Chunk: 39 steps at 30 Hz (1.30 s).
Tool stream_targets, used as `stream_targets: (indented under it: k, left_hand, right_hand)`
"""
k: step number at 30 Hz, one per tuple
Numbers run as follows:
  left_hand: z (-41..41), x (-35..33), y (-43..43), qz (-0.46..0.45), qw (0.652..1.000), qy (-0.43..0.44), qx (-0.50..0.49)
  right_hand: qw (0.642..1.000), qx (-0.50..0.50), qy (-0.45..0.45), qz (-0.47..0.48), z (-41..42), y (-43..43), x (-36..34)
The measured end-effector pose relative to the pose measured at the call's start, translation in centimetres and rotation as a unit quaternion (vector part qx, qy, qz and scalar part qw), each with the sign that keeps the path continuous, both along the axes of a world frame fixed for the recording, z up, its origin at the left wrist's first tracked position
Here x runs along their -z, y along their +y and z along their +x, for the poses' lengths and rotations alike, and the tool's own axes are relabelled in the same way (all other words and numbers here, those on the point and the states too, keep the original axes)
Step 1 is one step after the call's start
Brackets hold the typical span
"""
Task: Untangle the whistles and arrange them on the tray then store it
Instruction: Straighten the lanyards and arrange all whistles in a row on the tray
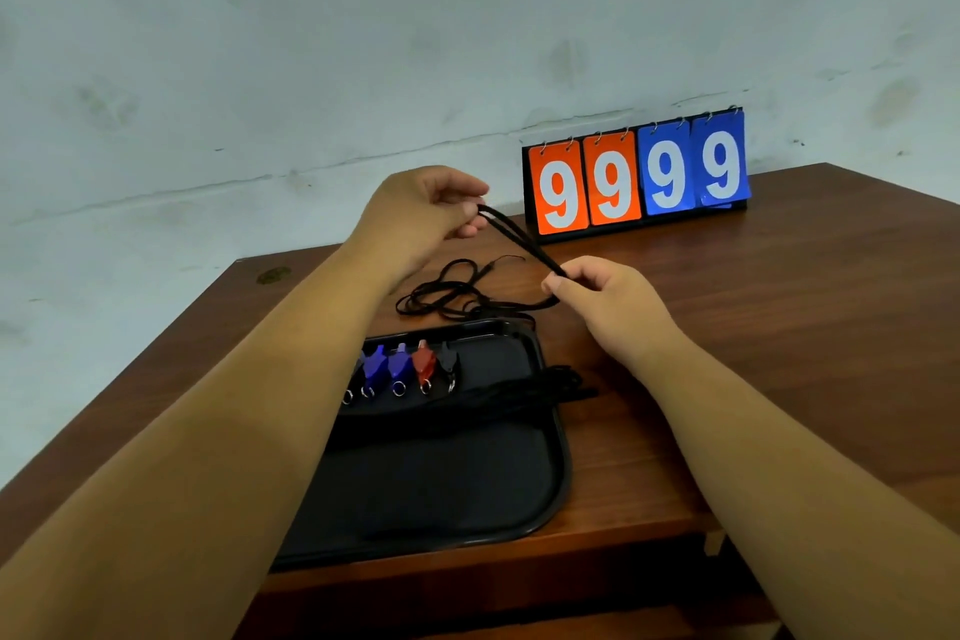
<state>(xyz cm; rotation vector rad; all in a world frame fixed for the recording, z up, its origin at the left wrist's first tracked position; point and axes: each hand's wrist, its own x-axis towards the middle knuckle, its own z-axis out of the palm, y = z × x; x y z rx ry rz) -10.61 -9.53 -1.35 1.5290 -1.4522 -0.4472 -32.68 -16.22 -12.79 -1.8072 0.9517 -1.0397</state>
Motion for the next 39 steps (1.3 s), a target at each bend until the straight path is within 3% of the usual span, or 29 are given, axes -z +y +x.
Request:
stream_targets:
  k: [7, 14, 16, 19, 21, 25, 28, 32, 39]
  left_hand:
    - [4.0, 0.4, 1.9, -0.043, 0.99, -0.031, -0.13]
    - [7.7, 2.0, 2.7, -0.033, 0.977, 0.01, -0.212]
    - [7.6, 2.4, 2.7, 0.0, 0.981, -0.027, -0.195]
    - [5.6, 2.8, 3.0, 0.092, 0.969, -0.197, -0.113]
    - [3.5, 2.9, 3.1, 0.142, 0.955, -0.255, -0.051]
    - [-0.9, 4.0, 2.0, 0.101, 0.936, -0.335, 0.031]
    - [-4.4, 5.3, 1.0, 0.088, 0.932, -0.347, 0.053]
    - [-7.6, 7.4, -0.6, 0.145, 0.936, -0.315, 0.06]
    - [-8.3, 8.1, -1.2, 0.169, 0.939, -0.291, 0.065]
  right_hand:
    - [0.998, 0.055, 0.037, 0.018, -0.2, -0.4, 0.2]
    - [0.996, 0.074, 0.018, 0.04, -0.5, -0.3, 0.2]
    - [0.997, 0.069, 0.0, 0.044, -0.6, -0.1, 0.1]
    - [0.997, 0.07, 0.003, 0.042, -0.5, 0.0, 0.1]
    - [0.995, 0.079, -0.014, 0.056, -0.4, -0.1, 0.1]
    - [0.989, 0.091, -0.064, 0.099, -0.4, -0.4, 0.0]
    - [0.977, 0.084, -0.129, 0.148, -0.5, -0.5, 0.0]
    - [0.971, 0.109, -0.13, 0.168, -0.8, -0.6, -0.3]
    - [0.923, 0.071, -0.243, 0.29, -0.6, -0.8, -1.1]
